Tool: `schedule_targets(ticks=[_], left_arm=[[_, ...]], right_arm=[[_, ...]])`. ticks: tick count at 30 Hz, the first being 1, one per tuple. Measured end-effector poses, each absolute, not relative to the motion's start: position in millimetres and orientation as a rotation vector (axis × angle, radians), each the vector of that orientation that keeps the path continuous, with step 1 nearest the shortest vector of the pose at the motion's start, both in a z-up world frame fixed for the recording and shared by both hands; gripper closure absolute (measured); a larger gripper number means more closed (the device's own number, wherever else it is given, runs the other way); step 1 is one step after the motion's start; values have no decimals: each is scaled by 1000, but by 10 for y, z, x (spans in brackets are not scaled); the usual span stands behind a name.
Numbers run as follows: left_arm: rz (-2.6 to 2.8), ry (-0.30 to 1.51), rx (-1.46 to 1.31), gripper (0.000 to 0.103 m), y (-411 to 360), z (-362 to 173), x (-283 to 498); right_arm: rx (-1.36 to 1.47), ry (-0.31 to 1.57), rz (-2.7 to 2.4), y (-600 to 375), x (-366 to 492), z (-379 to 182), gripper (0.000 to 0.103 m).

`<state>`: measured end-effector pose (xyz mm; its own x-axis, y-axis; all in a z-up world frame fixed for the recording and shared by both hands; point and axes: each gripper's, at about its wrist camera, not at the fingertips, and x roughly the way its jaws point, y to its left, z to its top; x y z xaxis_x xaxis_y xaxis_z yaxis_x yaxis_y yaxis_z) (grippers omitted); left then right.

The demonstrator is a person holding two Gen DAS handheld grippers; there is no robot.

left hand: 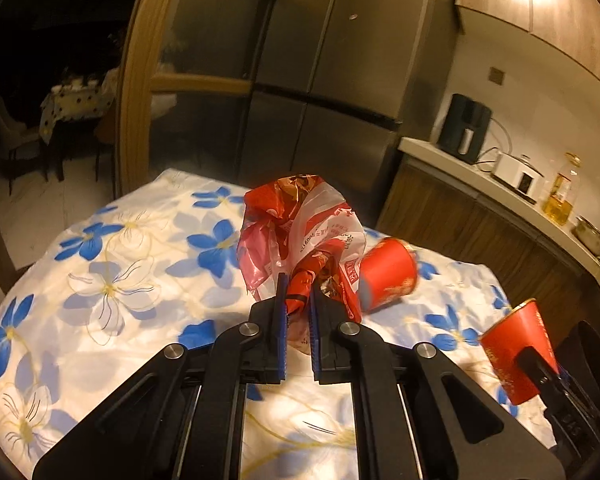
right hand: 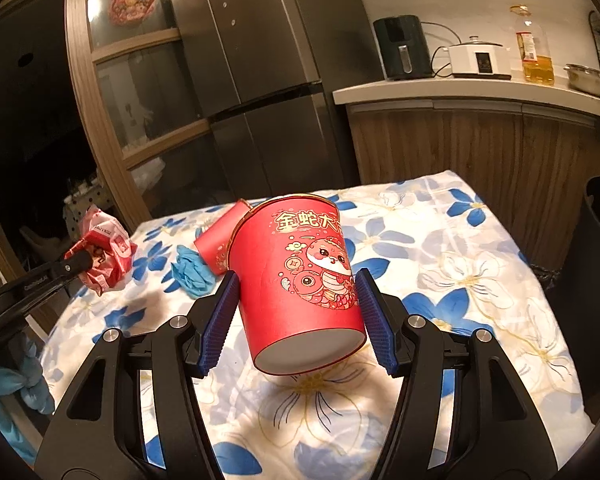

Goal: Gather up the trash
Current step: 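Carry the red cup and red wrapper with both tools over the black bin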

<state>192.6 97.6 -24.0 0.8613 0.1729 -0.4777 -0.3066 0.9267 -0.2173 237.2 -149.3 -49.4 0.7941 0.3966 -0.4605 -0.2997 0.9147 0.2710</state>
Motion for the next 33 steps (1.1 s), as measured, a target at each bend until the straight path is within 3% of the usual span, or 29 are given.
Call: schedule_targets(ticks=[33], left_arm=[[-230,424,-68,94,-1600,157,2158]], right_arm=[[328,330,49,-3473,1693,-25,44]])
